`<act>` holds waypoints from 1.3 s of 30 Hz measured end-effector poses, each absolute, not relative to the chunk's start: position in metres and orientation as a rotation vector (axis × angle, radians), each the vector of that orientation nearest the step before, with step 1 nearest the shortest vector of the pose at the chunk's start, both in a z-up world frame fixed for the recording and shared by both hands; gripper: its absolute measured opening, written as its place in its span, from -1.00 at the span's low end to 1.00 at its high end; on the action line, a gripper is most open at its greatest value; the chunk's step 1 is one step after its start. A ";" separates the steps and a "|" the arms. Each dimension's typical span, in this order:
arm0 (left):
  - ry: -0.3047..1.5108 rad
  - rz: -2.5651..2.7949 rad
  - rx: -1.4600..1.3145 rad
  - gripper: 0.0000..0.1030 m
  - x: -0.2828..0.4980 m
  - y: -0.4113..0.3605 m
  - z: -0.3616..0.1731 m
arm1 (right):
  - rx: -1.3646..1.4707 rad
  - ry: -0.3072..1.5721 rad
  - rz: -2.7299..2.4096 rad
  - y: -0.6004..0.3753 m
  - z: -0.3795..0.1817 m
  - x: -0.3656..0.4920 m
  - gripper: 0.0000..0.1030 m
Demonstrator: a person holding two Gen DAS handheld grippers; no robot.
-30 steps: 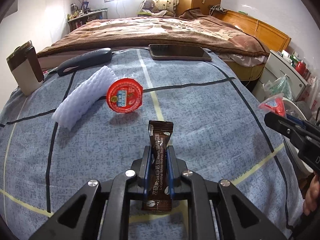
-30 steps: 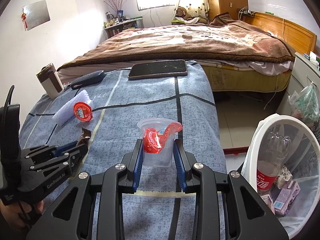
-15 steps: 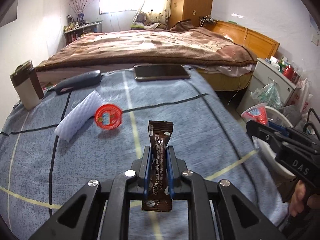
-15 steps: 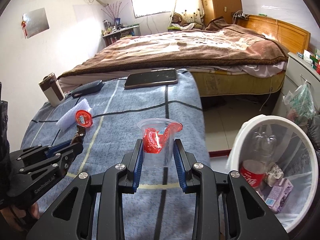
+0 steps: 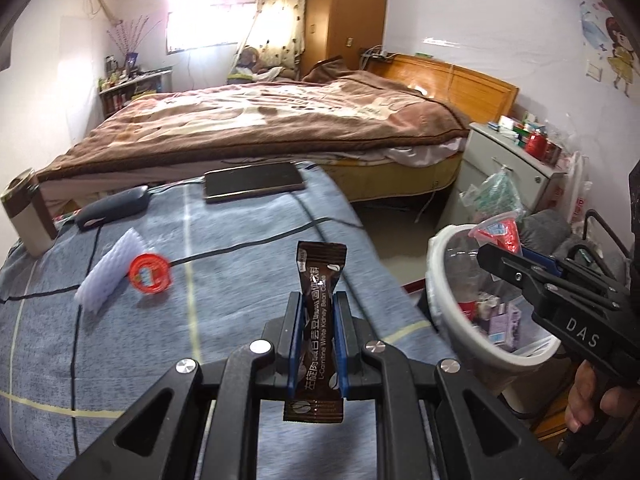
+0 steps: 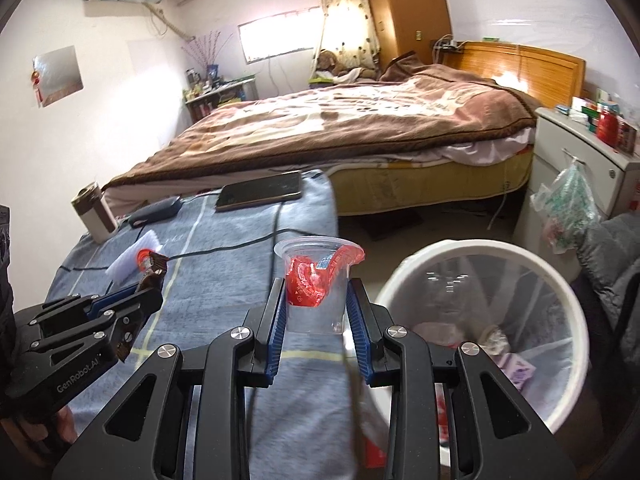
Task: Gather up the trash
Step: 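Carry the wrapper and plastic cup with both tools over the white bin, then open the left tool over the bin while the right tool releases the plastic cup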
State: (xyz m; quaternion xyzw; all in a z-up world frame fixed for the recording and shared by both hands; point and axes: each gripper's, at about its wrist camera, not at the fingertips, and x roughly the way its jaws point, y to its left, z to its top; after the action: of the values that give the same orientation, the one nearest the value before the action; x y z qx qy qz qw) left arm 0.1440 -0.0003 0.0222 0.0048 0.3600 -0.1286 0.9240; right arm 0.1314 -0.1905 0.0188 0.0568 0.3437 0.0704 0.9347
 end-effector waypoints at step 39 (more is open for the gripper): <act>0.860 -0.484 0.065 -0.26 0.155 -0.177 -0.016 | 0.171 0.862 -0.099 -0.323 -0.030 0.118 -0.36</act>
State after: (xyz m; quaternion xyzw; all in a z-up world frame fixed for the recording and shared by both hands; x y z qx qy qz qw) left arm 0.1547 -0.1772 -0.0159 0.0312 0.4126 -0.2325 0.8802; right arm 0.1176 -0.3228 -0.0296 0.0830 0.4170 -0.0481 0.9038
